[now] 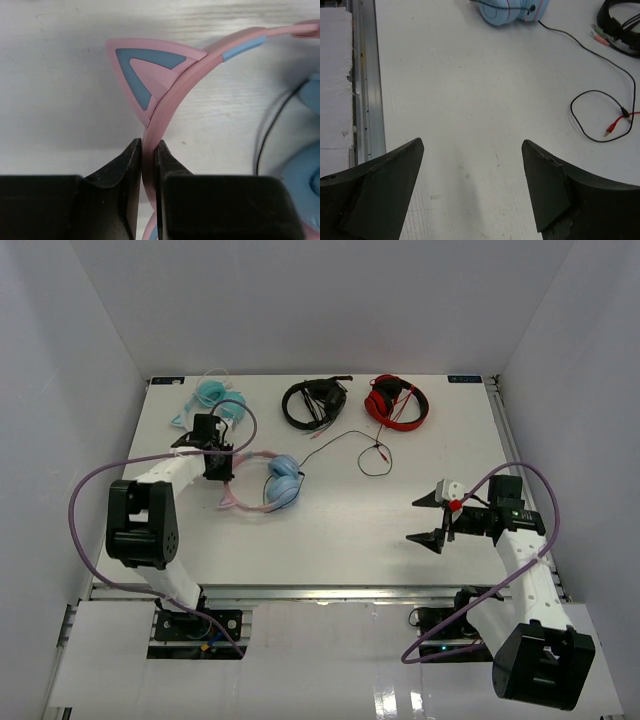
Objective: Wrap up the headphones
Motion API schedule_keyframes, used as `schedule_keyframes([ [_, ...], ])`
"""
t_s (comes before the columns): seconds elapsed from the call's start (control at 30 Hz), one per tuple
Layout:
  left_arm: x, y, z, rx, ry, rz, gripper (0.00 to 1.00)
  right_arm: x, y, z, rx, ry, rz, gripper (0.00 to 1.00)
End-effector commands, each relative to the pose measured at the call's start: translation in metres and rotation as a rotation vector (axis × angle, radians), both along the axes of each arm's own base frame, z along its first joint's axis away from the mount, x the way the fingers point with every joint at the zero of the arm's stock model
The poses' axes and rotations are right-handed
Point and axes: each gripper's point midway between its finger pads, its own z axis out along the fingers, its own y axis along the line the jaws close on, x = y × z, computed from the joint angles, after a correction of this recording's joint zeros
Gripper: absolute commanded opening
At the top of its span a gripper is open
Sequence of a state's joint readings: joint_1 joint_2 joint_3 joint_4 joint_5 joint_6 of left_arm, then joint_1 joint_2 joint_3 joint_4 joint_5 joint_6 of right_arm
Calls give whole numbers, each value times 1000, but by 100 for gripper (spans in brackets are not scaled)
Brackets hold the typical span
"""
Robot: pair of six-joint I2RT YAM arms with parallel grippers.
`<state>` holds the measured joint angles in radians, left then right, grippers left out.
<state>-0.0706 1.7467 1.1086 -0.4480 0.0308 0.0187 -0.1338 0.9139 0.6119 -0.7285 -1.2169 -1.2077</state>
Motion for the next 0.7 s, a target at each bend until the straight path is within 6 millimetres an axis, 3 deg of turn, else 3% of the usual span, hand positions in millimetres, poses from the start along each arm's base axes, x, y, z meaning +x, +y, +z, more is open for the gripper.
schedule_keyframes([
  [0.0,-3,-42,103,-105,-253,16,0,-2,12,41,-40,-217,111,88],
  [0.1,-24,-72,146,-191,-334,-26,0,17,23,71,-73,-304,126,94],
  [0.23,-51,-93,194,-308,-416,-70,0,41,49,99,-48,-344,124,98],
  [0.3,-61,-100,212,-364,-438,-78,0,66,56,108,-6,-287,85,93],
  [0.4,-76,-110,241,-466,-470,-98,0,86,64,119,35,-254,104,90],
  [0.47,-84,-117,259,-526,-486,-108,0,86,71,127,78,-240,147,90],
  [0.53,-89,-122,273,-581,-496,-113,0,73,81,133,130,-213,246,90],
  [0.67,-101,-139,304,-706,-503,-169,0,53,105,117,123,-170,360,90],
])
